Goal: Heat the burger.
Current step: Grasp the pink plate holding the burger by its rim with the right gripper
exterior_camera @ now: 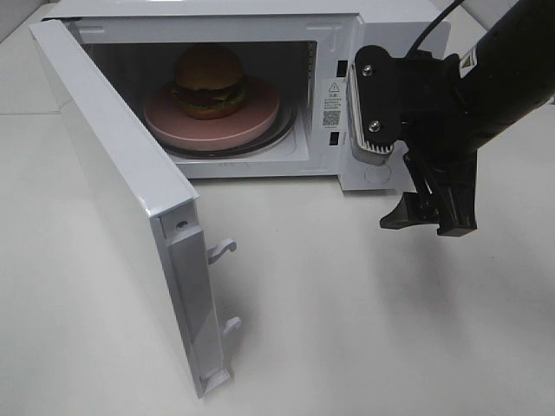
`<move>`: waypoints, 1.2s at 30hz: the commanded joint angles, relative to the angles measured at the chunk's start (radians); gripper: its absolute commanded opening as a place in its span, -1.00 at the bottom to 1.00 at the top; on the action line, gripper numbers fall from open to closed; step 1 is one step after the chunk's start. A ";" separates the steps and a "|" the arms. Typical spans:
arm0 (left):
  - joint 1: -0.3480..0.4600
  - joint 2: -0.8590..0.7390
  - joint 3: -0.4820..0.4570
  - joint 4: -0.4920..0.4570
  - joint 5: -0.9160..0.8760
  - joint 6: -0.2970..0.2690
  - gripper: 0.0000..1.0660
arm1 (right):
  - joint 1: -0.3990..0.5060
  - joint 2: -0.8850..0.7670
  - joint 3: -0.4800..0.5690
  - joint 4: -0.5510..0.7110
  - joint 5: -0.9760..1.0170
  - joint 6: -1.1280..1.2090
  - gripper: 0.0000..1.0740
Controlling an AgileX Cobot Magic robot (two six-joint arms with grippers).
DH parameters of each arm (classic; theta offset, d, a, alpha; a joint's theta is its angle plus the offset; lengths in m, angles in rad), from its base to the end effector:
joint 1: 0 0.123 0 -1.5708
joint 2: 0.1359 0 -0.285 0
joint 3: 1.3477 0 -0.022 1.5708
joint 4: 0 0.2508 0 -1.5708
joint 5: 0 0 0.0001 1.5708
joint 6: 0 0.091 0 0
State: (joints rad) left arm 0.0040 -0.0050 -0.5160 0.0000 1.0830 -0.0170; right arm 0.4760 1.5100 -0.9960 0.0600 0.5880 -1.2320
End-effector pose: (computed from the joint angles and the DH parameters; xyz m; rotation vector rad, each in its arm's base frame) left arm -0.0084 0.0000 0.2799 -0.0215 2.0455 -0.0081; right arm 0.2713 0.1433 0.2461 -1.9249 1.7471 -0.2163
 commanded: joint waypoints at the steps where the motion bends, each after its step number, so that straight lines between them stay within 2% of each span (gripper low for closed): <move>1: 0.002 -0.011 0.001 0.000 -0.015 -0.004 0.83 | 0.011 -0.002 -0.006 -0.060 -0.052 0.029 0.85; 5: 0.002 -0.011 0.001 0.000 -0.015 -0.004 0.83 | 0.013 0.005 -0.015 -0.074 -0.058 0.029 0.84; 14: 0.002 -0.011 0.001 0.000 -0.015 -0.004 0.83 | 0.083 0.084 -0.108 -0.104 -0.075 0.042 0.80; 20: 0.002 -0.011 0.001 0.000 -0.015 -0.004 0.83 | 0.136 0.170 -0.166 -0.244 -0.150 0.165 0.79; 23: 0.002 -0.011 0.001 0.000 -0.015 -0.004 0.83 | 0.144 0.201 -0.187 -0.267 -0.179 0.185 0.79; 36: 0.002 -0.011 0.001 0.000 -0.015 -0.004 0.83 | 0.152 0.356 -0.282 -0.275 -0.268 0.232 0.76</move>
State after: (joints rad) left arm 0.0040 -0.0050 -0.5160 0.0000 1.0830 -0.0170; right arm 0.6270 1.8510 -1.2660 -0.2100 0.3350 -1.0190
